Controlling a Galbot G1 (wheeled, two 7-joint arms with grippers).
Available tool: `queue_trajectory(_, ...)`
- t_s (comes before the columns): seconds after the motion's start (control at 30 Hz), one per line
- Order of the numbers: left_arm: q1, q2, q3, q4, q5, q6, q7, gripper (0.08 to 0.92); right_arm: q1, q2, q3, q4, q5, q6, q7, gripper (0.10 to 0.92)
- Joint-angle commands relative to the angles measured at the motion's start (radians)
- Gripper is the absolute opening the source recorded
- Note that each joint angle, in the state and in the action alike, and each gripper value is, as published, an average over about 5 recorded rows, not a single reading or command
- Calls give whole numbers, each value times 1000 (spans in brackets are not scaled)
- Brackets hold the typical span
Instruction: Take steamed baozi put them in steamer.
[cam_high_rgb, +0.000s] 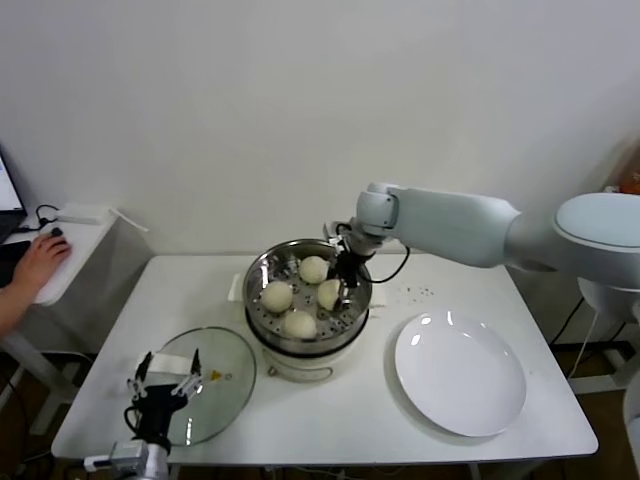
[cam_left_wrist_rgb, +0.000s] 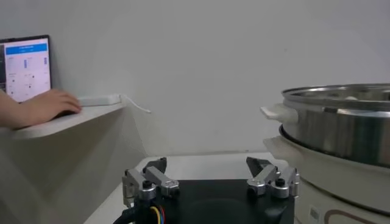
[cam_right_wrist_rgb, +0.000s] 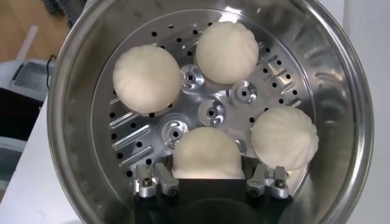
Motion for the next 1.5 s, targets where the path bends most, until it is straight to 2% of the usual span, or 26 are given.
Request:
queue_trajectory(0.03, -1, 0, 0, -1, 1, 0, 0, 823, -16, 4, 6, -9, 9, -4, 8, 721)
queue_trajectory(0.3, -1, -1, 1, -1, 2, 1, -1, 823, -16, -3, 1, -1, 4, -4, 14, 723)
queue_trajectory(0.57, -3, 1, -1, -10, 2, 4, -1, 823, -8, -8, 8, 5, 13, -8, 18, 818)
queue_trajectory(0.93, 2, -2, 1, -14, 4, 3, -1, 823, 63, -61, 5, 49, 72, -10, -3, 823)
queue_trajectory(1.27, 0, -2, 6, -22, 13, 6, -2, 823, 178, -259, 3, 210, 125, -7, -1, 823)
queue_trajectory(1.5, -2, 1, 5, -26, 2, 0, -4, 823, 128, -473, 133, 345, 124, 8, 84, 823)
